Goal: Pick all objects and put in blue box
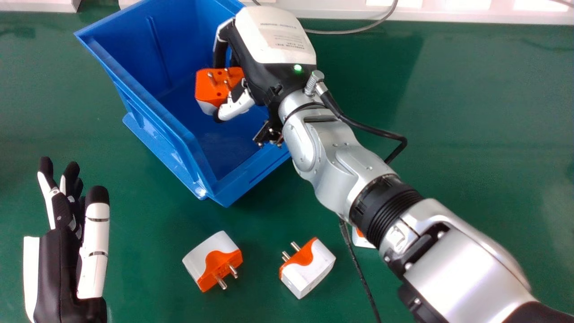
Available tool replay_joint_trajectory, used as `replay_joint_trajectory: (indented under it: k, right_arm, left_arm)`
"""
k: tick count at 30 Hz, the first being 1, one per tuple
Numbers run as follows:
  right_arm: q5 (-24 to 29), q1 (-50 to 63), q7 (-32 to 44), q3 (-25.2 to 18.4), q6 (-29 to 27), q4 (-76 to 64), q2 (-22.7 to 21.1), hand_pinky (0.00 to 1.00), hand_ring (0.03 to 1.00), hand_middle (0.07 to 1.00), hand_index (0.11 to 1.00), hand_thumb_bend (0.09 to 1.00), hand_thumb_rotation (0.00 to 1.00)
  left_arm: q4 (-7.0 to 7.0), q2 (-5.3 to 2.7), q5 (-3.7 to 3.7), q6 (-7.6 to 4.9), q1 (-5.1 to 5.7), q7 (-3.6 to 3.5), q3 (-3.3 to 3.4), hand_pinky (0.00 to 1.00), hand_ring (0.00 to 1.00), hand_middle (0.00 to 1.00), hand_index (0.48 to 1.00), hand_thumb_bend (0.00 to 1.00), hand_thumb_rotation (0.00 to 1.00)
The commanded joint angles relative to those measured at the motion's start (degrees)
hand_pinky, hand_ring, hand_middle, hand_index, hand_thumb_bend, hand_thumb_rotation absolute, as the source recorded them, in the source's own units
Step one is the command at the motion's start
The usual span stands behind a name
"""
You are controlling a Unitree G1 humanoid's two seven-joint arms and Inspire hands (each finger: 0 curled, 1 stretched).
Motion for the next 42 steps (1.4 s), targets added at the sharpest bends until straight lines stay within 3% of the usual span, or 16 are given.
replay_joint_trajectory:
  k: [1,3,6,7,11,13,15,17,18,19,22,26,30,35,38,42]
  right_arm:
    - [0.58,-4.59,-1.45,0.08,-0.98,0.60,3.19,0.13,0.196,0.469,0.487,0.527,0.00]
    - [0.82,-5.07,-2.16,0.36,-0.53,1.66,3.69,0.15,0.227,0.472,0.486,0.527,0.00]
    - [1.20,-5.74,-2.70,0.50,0.45,2.99,4.45,0.18,0.357,0.506,0.501,0.514,0.00]
    - [1.25,-5.86,-2.82,0.60,0.52,3.18,4.55,0.18,0.374,0.512,0.495,0.514,0.00]
    - [2.59,-7.25,1.45,0.30,2.20,3.71,5.04,0.19,0.387,0.517,0.489,0.513,0.00]
    - [3.25,-7.63,2.68,0.10,2.84,3.73,5.19,0.31,0.451,0.504,0.484,0.514,0.00]
    - [4.15,-7.53,2.98,-0.16,2.73,3.18,5.22,0.40,0.523,0.575,0.488,0.501,0.10]
    - [4.73,-6.88,2.29,-0.23,1.92,2.44,5.13,0.46,0.561,0.616,0.491,0.498,0.14]
    - [4.64,-6.48,1.60,0.05,1.46,2.10,5.06,0.46,0.561,0.620,0.491,0.499,0.15]
    - [4.27,-6.15,0.87,0.53,1.14,1.84,4.98,0.46,0.550,0.615,0.531,0.520,0.23]
    - [2.84,-5.99,0.72,2.40,1.58,1.49,4.89,0.47,0.552,0.627,0.639,0.567,0.43]
    - [1.91,-5.94,0.37,4.07,2.32,1.28,4.84,0.44,0.521,0.617,0.696,0.582,0.49]
    - [2.09,-5.67,-0.14,4.66,2.42,0.89,4.82,0.42,0.515,0.627,0.717,0.574,0.50]
    - [3.12,-4.75,-1.31,4.19,1.95,-0.68,4.83,0.38,0.484,0.610,0.698,0.550,0.47]
    - [3.30,-4.07,-2.01,4.02,2.26,-2.64,4.55,0.36,0.458,0.589,0.681,0.502,0.47]
    - [4.46,-1.62,-2.55,2.73,2.34,-7.89,3.55,0.38,0.476,0.602,0.704,0.460,0.38]
  left_arm:
    - [-1.54,-0.13,-0.49,-1.68,0.88,-0.28,-0.09,1.00,1.00,1.00,1.000,0.48,0.82]
    - [-1.47,-0.26,-0.48,-2.04,1.12,-0.28,-0.10,1.00,1.00,1.00,1.000,0.47,0.83]
    - [-1.57,-0.51,-0.49,-2.44,1.64,-0.19,-0.20,1.00,1.00,1.00,1.000,0.48,0.84]
    - [-1.78,-0.64,-0.63,-2.29,1.86,-0.18,-0.26,1.00,1.00,1.00,1.000,0.48,0.83]
    - [-1.90,-0.76,-0.04,-2.73,2.41,-0.13,-0.33,1.00,1.00,1.00,1.000,0.47,0.84]
    - [-1.78,-0.80,-0.24,-3.01,2.48,-0.34,-0.40,1.00,1.00,1.00,1.000,0.47,0.85]
    - [-1.80,-1.05,-0.80,-2.93,2.47,-0.41,-0.49,1.00,1.00,1.00,1.000,0.47,0.84]
    - [-1.79,-1.16,-0.50,-2.87,2.34,-0.25,-0.50,1.00,1.00,1.00,1.000,0.47,0.82]
    - [-1.74,-1.20,-0.08,-2.88,2.24,-0.05,-0.46,1.00,1.00,1.00,1.000,0.48,0.82]
    - [-1.67,-1.23,0.22,-2.90,2.13,0.11,-0.43,1.00,1.00,1.00,1.000,0.47,0.83]
    - [-1.41,-1.18,0.21,-2.85,1.76,0.12,-0.44,1.00,1.00,0.99,1.000,0.47,0.83]
    - [-1.20,-1.06,0.37,-2.86,1.21,0.09,-0.47,1.00,1.00,0.99,1.000,0.49,0.82]
    - [-1.27,-0.85,0.35,-2.32,0.91,0.02,-0.29,1.00,1.00,0.99,1.000,0.49,0.82]
    - [-1.70,-0.85,0.99,-1.98,0.85,0.40,-0.18,1.00,1.00,0.99,0.999,0.48,0.82]
    - [-1.77,-0.74,1.87,-2.03,0.67,0.84,-0.07,1.00,1.00,0.99,0.992,0.48,0.83]
    - [-2.34,-0.55,1.35,-1.27,0.59,0.51,-0.17,1.00,1.00,0.99,0.991,0.48,0.82]
